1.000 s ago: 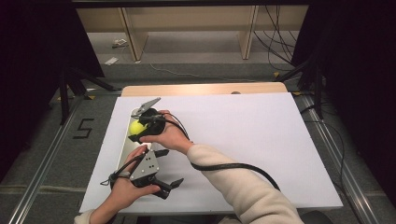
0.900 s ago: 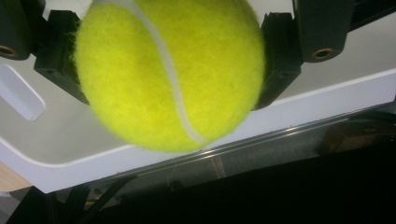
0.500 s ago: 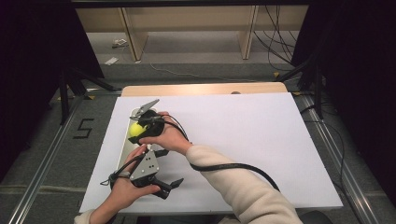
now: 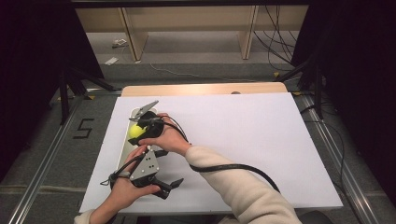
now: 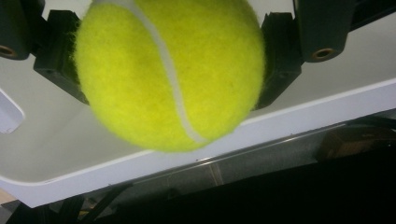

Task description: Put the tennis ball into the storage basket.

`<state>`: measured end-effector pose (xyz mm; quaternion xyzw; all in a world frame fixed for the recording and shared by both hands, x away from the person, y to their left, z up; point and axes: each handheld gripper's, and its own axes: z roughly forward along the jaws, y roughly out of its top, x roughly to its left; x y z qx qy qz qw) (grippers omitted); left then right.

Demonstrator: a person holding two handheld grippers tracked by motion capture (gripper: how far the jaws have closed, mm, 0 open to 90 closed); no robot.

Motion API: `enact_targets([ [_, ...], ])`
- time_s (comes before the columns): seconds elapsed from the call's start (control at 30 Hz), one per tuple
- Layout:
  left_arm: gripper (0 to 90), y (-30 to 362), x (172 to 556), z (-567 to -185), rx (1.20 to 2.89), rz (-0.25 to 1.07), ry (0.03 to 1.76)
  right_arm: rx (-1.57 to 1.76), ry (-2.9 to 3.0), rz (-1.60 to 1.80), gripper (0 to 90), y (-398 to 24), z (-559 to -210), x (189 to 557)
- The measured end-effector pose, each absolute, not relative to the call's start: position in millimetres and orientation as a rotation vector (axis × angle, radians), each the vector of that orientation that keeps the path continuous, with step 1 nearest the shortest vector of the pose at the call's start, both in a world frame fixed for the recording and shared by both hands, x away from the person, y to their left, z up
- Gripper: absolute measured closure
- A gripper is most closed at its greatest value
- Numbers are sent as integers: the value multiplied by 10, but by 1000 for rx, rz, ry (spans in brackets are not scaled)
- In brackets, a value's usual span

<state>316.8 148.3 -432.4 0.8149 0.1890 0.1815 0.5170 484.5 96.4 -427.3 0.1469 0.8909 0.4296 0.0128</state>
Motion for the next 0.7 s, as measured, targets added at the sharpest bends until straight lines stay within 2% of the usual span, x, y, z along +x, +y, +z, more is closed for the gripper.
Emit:
enact_targets([
  [0.47, 0, 1482, 3166, -4325, 1958, 435, 452, 481, 2763, 1362, 245, 946, -4291, 4862],
  [0.6, 0, 1482, 3166, -4326, 1959, 434, 452, 496, 2744, 1388, 169, 929, -4289, 4867],
  [0.7, 0, 1481, 3166, -4327, 1959, 434, 452, 497, 2717, 1409, 158, 905, -4263, 4887],
])
